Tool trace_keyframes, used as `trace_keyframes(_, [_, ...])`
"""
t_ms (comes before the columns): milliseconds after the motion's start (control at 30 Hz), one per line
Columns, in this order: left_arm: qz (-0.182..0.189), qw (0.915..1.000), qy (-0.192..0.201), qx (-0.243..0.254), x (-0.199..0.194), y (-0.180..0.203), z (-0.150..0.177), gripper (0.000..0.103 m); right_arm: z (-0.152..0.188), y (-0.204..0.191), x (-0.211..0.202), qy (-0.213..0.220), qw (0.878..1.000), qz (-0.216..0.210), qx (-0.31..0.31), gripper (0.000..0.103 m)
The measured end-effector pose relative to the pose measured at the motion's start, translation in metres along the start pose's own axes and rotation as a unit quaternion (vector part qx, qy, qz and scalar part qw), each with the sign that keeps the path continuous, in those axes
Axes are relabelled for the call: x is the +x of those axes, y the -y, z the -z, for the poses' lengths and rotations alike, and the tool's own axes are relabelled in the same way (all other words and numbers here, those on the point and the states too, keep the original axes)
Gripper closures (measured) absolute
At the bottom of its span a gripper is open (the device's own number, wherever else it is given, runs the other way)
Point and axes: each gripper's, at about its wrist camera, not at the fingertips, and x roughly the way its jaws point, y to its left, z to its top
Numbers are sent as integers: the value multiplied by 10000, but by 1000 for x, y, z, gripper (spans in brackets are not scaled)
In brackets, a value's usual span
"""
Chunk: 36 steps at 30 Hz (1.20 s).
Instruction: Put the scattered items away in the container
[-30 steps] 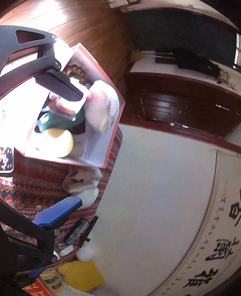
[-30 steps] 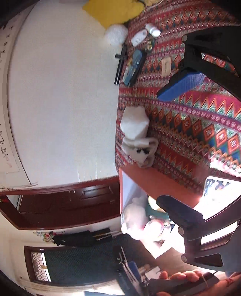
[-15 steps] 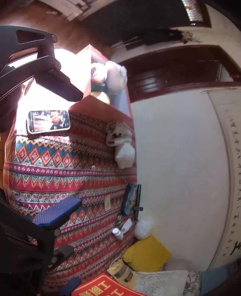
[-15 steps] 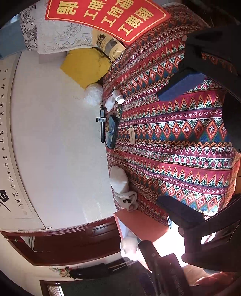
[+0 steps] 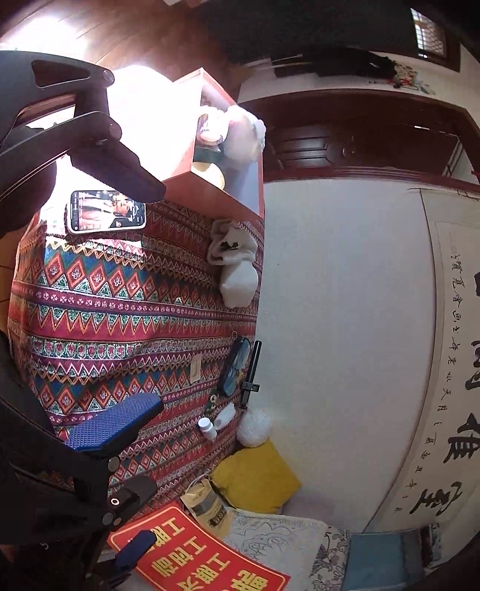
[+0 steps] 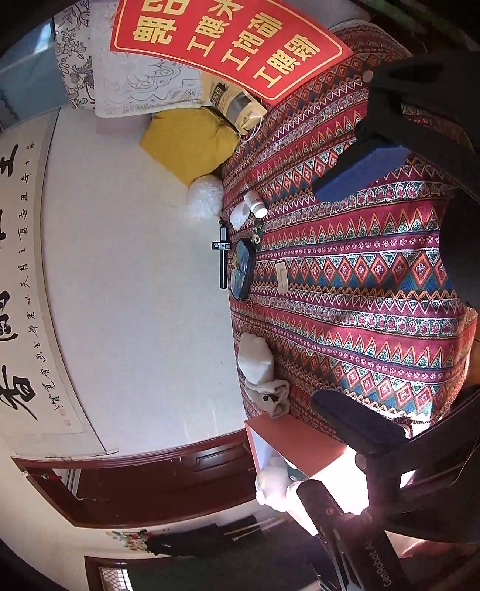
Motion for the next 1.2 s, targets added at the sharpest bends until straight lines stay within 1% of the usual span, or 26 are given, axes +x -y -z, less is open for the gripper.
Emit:
trace_keyframes(133, [-260,9995,-162,-18,-2,-6,2,0,2,-10,1,-74,9999,-109,-99,1])
trace_keyframes(233, [-496,9985,-202,-62,-5,-14,5,0,3,-18,1,-112,9995,-229,-165,1])
trace_keyframes(367, [-865,9962,-77,-110,-14,-23,8,0,6,-30,1,-155,9988,-368,-273,1])
trace_keyframes(633, [-1210,9924,43,-221,-25,-41,11,0,15,-47,7,-339,9968,-613,-377,1])
trace_keyframes(1033, [-1219,9921,23,-301,-28,-49,13,0,19,-56,10,-420,9957,-692,-455,1])
trace_keyframes(1133, [-1359,9903,88,-267,-29,-49,14,0,19,-57,11,-432,9957,-680,-463,1])
trace_keyframes(1200, [-1341,9907,79,-235,-29,-48,15,0,20,-57,11,-447,9956,-681,-462,1])
